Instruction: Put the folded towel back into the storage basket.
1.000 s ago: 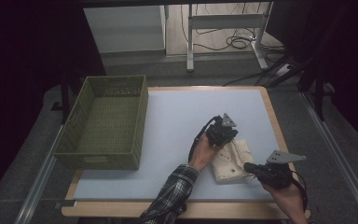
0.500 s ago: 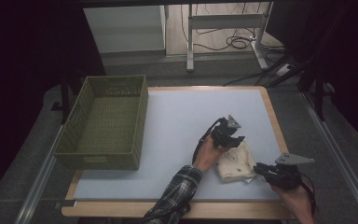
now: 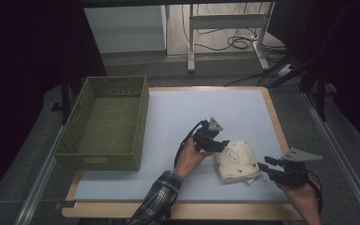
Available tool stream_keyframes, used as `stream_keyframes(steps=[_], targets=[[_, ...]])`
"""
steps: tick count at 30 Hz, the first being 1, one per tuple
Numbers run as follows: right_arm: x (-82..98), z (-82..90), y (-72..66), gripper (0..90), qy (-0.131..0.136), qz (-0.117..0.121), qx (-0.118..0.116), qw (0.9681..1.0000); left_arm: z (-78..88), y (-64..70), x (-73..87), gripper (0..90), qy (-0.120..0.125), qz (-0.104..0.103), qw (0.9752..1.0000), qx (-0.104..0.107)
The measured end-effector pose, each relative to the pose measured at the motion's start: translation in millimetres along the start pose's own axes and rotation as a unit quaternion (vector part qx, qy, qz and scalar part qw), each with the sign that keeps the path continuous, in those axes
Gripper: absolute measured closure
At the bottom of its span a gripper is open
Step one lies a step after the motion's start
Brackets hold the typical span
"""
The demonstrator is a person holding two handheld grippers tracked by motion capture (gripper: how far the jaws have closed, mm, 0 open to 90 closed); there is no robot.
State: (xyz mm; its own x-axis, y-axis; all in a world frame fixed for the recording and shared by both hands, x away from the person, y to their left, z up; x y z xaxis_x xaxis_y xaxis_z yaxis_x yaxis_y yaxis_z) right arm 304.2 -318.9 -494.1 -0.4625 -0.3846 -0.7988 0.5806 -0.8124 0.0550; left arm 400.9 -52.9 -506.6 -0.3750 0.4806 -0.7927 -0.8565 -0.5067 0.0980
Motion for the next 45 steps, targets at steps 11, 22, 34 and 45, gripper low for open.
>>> stream_keyframes(steps=[11,22,34,45], targets=[[19.6,-26.9,3.3,49.0,-0.047,-0.005,0.027,0.9985,-22.7,-11.7,27.0,39.8,-0.037,0.023,0.9989,-0.017],[24.4,-34.8,-1.5,43.5,-0.064,-0.02,0.009,0.9977,-5.8,-15.8,31.4,37.7,-0.033,0.03,0.9988,-0.019],[24.1,-33.8,-3.5,79.7,-0.078,-0.052,-0.029,0.9951,-11.9,-15.6,38.3,49.5,-0.044,0.055,0.9973,0.018],[25.5,-32.9,0.7,83.1,-0.064,-0.102,-0.067,0.9904,-8.8,-12.6,35.7,82.4,-0.034,0.071,0.9951,0.059]])
Point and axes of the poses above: each handheld gripper's, and its own axes: z roughly backward along the jaws, x roughly out of its underside, y roughly to its right, the point moved 2 cm from there along -z, roughly forward along the jaws, and after that the axes turned 6 degrees about x, right-handed, at the moved point
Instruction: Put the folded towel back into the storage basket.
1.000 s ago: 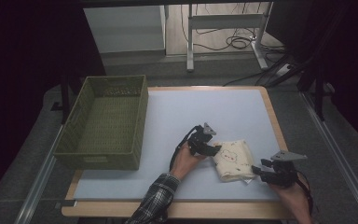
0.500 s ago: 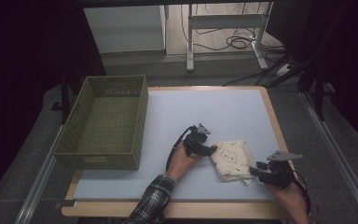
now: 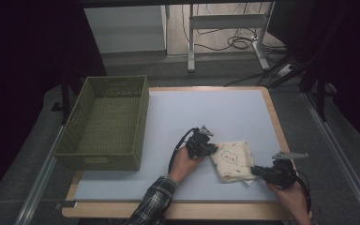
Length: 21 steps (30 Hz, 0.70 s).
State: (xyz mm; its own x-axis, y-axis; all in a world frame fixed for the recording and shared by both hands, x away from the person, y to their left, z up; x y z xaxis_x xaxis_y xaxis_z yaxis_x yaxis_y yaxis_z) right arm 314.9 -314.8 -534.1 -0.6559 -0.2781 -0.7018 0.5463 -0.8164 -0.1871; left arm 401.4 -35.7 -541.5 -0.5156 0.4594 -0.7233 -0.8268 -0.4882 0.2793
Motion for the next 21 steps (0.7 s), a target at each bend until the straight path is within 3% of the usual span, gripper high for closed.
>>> stream_keyframes(steps=[8,21], targets=[[-13.1,6.6,-8.3,83.1,0.022,0.005,-0.019,0.9996,17.5,-0.7,-7.9,82.5,0.017,-0.008,0.9998,-0.008],[-40.4,5.9,-32.8,83.0,0.044,0.042,-0.032,0.9976,53.3,-5.5,-14.9,82.2,0.024,-0.015,0.999,-0.034]])
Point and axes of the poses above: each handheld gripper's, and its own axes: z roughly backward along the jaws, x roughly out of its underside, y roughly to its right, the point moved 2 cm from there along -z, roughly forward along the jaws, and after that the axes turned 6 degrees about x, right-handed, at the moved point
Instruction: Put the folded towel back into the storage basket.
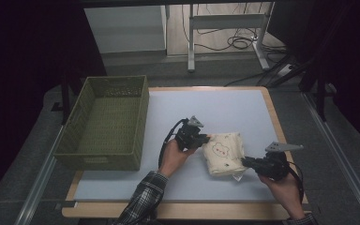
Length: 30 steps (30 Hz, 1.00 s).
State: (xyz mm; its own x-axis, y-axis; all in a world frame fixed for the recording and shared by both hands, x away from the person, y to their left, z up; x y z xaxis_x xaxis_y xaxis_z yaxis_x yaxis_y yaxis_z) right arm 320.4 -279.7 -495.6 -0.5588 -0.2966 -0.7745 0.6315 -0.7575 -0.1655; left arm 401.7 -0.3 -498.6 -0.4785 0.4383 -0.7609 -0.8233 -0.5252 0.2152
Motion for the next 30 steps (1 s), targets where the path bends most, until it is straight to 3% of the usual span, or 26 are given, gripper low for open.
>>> stream_keyframes(steps=[14,24,30], targets=[[-30.4,-15.6,-22.5,82.8,0.0,0.036,-0.008,0.9993,41.0,-12.2,-6.0,81.7,-0.015,-0.009,0.9986,-0.05],[-52.8,-30.8,-40.0,82.7,-0.002,0.058,-0.018,0.9982,63.8,-17.3,-8.2,81.2,-0.052,-0.037,0.9922,-0.108],[-65.5,-35.6,-47.6,82.6,0.001,0.058,-0.029,0.9979,79.0,-20.3,-9.0,81.0,-0.064,-0.044,0.9888,-0.127]])
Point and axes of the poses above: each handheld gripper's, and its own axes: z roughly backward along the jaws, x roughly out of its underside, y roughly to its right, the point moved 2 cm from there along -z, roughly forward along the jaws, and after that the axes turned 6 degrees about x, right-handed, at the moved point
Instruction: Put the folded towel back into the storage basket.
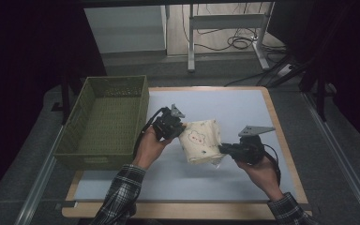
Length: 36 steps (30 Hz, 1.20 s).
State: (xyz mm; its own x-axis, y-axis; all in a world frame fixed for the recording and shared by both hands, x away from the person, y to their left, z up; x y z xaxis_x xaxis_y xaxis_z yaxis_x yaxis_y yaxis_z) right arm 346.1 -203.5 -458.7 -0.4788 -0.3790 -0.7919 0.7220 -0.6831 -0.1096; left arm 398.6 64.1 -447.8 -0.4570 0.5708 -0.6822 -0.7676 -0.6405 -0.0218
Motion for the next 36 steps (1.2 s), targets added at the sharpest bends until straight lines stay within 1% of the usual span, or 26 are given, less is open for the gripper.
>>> stream_keyframes(steps=[7,14,17,25,28,36], targets=[[-16.3,-7.0,-5.6,82.6,0.006,0.003,-0.01,0.9999,17.2,-10.0,2.5,80.9,-0.007,-0.002,0.9998,-0.02],[-32.5,-16.7,-15.7,82.7,0.006,0.01,-0.022,0.9997,36.0,-19.3,5.9,80.9,-0.012,-0.004,0.9991,-0.039],[-40.5,-20.7,-20.1,82.6,0.008,0.012,-0.027,0.9995,44.7,-23.8,9.0,80.9,-0.013,0.0,0.9988,-0.047],[-60.4,-32.0,-31.8,82.7,0.01,0.011,-0.046,0.9988,65.3,-37.1,17.6,80.9,-0.016,0.012,0.998,-0.06],[-67.1,-36.1,-36.7,82.6,0.01,0.01,-0.054,0.9984,72.7,-42.0,20.9,80.9,-0.017,0.016,0.9977,-0.064],[-84.6,-44.4,-47.3,82.6,0.013,0.015,-0.065,0.9977,93.2,-55.3,27.4,80.9,-0.012,0.03,0.9973,-0.066]])
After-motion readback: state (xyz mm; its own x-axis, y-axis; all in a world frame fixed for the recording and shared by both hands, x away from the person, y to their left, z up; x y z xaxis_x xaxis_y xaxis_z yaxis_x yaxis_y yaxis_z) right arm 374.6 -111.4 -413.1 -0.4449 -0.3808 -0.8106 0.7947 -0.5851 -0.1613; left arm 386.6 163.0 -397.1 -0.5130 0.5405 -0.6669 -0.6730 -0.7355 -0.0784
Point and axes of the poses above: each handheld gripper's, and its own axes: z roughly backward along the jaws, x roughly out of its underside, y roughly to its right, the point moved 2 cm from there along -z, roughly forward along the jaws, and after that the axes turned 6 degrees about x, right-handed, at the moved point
